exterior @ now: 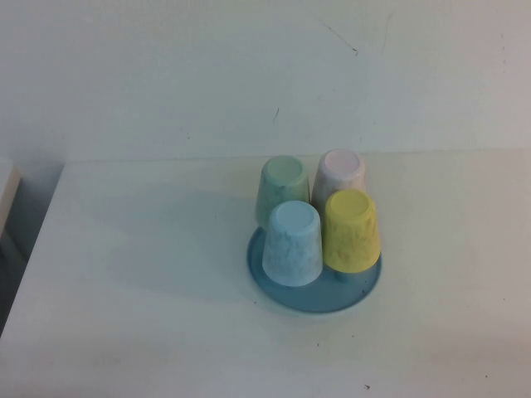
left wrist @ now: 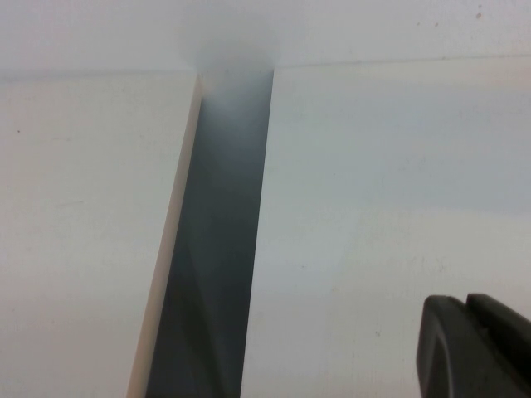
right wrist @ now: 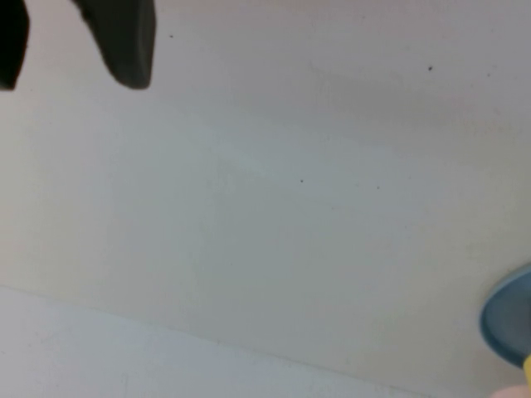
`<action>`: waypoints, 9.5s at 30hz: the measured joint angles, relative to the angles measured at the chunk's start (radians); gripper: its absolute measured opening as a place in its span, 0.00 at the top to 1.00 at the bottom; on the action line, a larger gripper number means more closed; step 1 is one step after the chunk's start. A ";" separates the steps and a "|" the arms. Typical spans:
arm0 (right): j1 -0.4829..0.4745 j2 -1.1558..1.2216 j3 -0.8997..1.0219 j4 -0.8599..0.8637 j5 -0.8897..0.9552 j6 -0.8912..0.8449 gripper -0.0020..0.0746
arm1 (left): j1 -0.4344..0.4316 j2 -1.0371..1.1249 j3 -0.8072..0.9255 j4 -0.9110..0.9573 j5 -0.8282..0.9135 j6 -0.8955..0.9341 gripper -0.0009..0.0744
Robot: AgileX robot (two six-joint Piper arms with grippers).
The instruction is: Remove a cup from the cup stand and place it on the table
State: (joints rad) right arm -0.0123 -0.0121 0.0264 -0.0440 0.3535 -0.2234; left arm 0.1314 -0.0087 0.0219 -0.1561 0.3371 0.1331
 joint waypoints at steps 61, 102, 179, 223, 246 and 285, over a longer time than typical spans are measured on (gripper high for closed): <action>0.000 0.000 0.000 0.788 -0.155 -0.042 0.64 | 0.000 0.000 0.000 0.000 0.000 0.000 0.99; 0.203 1.272 -1.218 0.169 0.868 -0.394 0.92 | 0.000 0.000 0.000 0.000 0.000 0.000 0.99; 0.510 2.133 -1.952 0.167 0.877 -0.383 0.23 | 0.000 0.000 0.000 0.000 0.000 0.000 0.99; -0.086 1.505 -0.714 1.630 0.802 -0.962 0.23 | 0.000 0.000 0.000 0.000 0.000 0.000 0.99; 0.070 1.598 -0.723 1.730 0.800 -0.068 0.23 | 0.000 0.000 0.000 0.000 0.000 0.000 0.99; 0.069 1.598 -0.756 1.730 0.802 -0.263 0.23 | 0.000 0.202 -0.005 -1.501 0.425 0.628 0.99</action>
State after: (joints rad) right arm 0.0562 1.5864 -0.7300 1.6862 1.1552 -0.4865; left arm 0.1314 0.1932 0.0171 -1.6576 0.7617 0.7612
